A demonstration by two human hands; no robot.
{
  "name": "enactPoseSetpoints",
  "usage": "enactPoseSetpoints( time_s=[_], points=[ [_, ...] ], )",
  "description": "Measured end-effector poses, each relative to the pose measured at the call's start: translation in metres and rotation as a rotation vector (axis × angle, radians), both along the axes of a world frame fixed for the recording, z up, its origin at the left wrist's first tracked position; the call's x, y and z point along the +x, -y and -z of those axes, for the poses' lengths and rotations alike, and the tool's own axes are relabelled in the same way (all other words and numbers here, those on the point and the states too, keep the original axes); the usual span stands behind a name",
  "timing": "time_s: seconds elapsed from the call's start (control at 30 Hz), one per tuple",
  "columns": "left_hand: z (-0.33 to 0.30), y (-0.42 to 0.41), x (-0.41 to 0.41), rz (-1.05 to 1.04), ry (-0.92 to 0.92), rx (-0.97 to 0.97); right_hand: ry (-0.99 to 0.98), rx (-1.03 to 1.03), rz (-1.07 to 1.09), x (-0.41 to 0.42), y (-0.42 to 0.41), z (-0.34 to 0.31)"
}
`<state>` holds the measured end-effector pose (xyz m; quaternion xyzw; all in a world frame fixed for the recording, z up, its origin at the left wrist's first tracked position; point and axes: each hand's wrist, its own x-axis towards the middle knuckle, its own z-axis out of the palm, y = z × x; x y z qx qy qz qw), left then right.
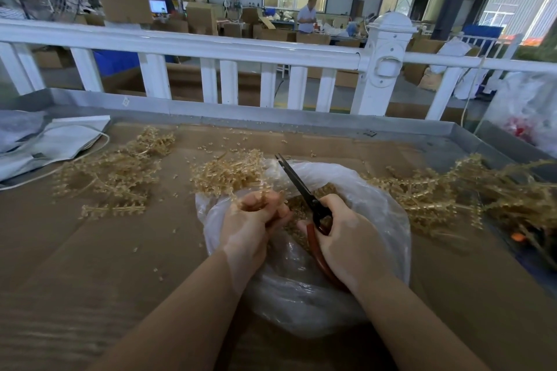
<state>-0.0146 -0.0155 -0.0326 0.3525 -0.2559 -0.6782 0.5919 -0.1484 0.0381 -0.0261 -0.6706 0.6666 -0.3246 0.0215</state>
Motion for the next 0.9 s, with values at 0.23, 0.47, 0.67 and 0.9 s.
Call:
enactPoseSetpoints(
  time_s=[0.23,0.47,0.67,0.9],
  points=[
    [0.0020,0.0003,0.0027,0.045,-0.023,0.024,0.004,0.035,0.000,0.0005,-0.0042,-0.0015],
    [0.0001,-0.0069,0.0015,-0.051,0.129,-0.019,0.028,0.027,-0.005,0.0004,-0.0037,-0.0005],
    [0.0003,-0.0054,-0.0002,-0.043,0.075,-0.044,0.015,0.036,-0.002,-0.0006,-0.0039,0.0008],
    [0.0013,-0.0036,0.0022,-0.017,-0.041,-0.041,0.027,0.025,-0.009,-0.0009,-0.0041,0.0020]
  ],
)
